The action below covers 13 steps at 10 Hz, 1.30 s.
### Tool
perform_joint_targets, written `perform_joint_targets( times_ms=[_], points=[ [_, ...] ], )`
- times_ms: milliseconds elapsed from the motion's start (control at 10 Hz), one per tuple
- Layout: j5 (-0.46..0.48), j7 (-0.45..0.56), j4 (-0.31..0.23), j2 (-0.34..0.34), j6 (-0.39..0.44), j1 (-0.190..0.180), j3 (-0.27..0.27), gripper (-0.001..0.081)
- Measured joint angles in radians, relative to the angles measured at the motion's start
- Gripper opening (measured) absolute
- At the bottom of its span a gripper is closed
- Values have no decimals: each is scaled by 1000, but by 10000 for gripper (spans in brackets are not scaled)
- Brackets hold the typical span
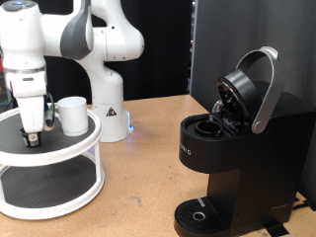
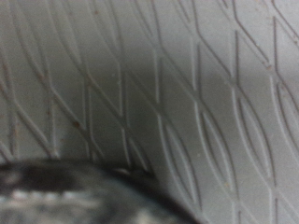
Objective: Make a cup of coffee with the keurig machine
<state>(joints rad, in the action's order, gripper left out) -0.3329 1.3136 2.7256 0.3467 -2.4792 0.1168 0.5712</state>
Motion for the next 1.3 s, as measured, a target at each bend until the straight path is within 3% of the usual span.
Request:
perform_joint_targets(
  times_ms=[100, 400, 900, 1100, 1300],
  points=[
    [0, 0, -1, 0, -2, 1, 0, 470],
    [7, 0, -6, 2, 7, 1, 0, 470],
    [72, 66, -111, 107, 256, -1, -7, 470],
    [72, 72, -118, 123, 283, -2, -8, 470],
    [156, 64, -114, 123, 283, -14, -7, 470]
  ],
)
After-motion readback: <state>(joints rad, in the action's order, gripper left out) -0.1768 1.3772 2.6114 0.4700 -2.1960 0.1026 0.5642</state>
